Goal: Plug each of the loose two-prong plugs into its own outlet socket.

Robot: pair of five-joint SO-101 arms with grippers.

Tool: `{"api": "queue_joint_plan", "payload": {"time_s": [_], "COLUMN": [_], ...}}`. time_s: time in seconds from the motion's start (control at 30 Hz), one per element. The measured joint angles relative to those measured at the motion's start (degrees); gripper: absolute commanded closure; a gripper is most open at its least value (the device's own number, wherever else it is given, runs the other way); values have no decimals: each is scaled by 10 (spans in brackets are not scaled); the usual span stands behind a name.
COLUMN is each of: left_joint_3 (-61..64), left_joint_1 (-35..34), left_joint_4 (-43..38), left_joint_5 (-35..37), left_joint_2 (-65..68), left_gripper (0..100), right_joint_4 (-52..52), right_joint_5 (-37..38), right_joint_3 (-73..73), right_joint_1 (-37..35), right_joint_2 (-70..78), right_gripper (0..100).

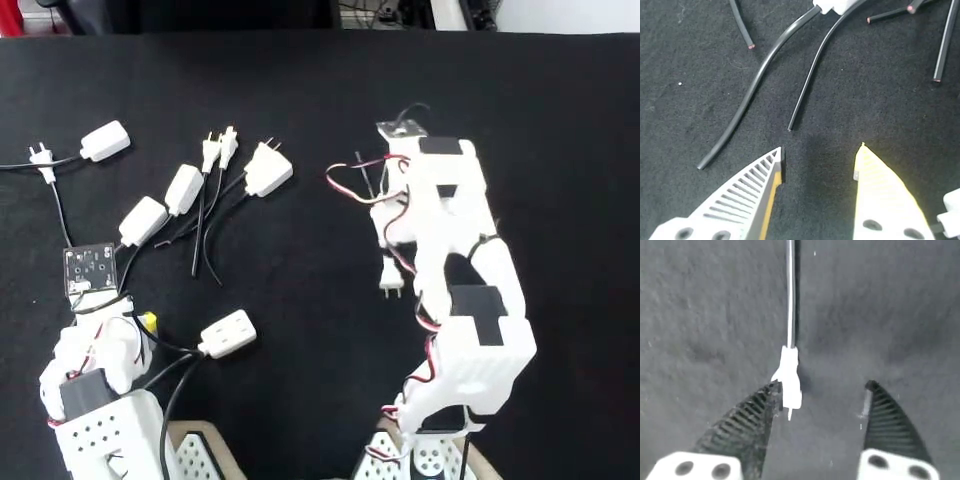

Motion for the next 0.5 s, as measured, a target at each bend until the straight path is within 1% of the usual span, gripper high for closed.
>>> {"api": "queue_joint_plan", "payload": {"time_s": [0.1, 0.2, 0.37, 0.5], "left_joint_3": [0, 0, 0, 0], "left_joint_1": [0, 0, 0, 0], "left_joint_4": [0, 0, 0, 0], "left_joint_5": [0, 0, 0, 0], "left_joint_2": [0, 0, 0, 0], "left_gripper": [766, 766, 766, 766], "right_joint_4": [47, 66, 70, 70], "right_joint_5": [0, 0, -25, -27], "right_joint_3": [-19, -24, -15, 1], "right_joint_1": [10, 15, 15, 15], "right_joint_2": [0, 0, 0, 24], "right_gripper": [808, 870, 875, 877]}}
